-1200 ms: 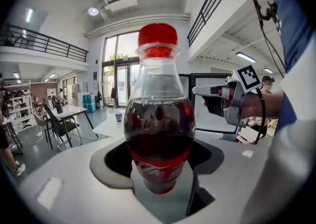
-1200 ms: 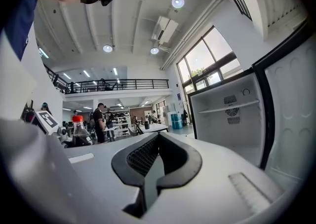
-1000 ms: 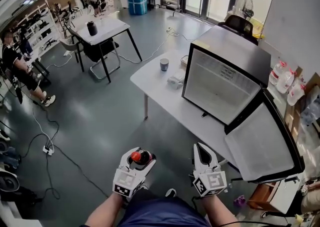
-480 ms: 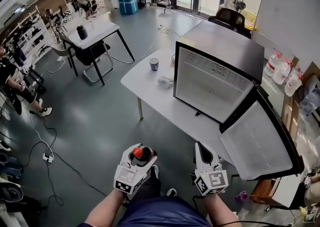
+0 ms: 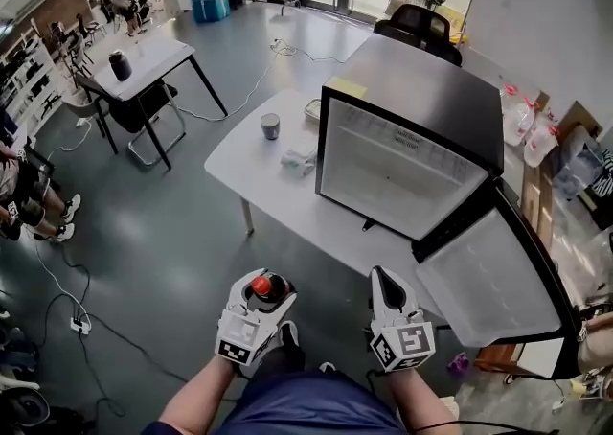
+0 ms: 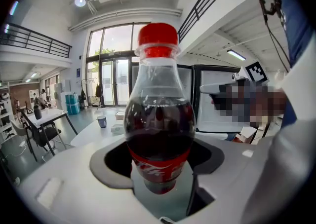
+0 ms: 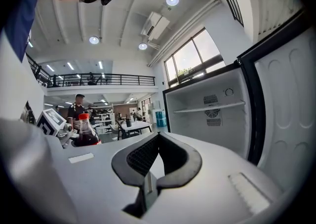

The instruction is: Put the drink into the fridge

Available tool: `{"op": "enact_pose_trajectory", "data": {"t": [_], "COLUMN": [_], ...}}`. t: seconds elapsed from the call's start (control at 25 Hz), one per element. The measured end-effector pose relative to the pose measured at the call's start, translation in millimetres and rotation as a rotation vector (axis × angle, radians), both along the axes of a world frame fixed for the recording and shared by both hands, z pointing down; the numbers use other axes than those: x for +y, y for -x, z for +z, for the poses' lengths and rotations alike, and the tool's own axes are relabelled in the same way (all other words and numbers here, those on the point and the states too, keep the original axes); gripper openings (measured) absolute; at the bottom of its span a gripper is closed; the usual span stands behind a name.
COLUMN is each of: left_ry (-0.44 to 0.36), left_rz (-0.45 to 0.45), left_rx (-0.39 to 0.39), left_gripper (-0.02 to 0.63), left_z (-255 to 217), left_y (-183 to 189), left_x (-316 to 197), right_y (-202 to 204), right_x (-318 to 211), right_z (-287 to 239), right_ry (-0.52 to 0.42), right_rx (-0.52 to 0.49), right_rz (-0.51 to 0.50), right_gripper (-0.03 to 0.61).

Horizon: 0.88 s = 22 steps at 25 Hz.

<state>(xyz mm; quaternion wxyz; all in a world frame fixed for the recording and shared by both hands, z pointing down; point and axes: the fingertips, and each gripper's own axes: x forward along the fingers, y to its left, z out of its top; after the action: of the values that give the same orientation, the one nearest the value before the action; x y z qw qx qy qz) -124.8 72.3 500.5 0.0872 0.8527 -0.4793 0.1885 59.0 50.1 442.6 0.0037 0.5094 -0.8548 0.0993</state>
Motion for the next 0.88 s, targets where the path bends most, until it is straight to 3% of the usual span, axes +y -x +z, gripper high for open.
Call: {"op": "enact_pose_trajectory", "data": {"t": [0.64, 0.88], "left_ry": [0.010, 0.015], "left_rz": [0.153, 0.178], "left_rx": [0.025, 0.050], "left_gripper": [0.313, 0.313], "left_z": [26, 30], "left_y": [21, 22], "left_x": [-78, -105], "right_y": [24, 32], "right_x": [-58, -73], "right_z": [7, 12], "right_ry": [0.038, 0.058], "right_rx": [0.084, 0.115], "right_rz": [0.152, 0.166], "right_gripper": [0.006, 0.006]}}
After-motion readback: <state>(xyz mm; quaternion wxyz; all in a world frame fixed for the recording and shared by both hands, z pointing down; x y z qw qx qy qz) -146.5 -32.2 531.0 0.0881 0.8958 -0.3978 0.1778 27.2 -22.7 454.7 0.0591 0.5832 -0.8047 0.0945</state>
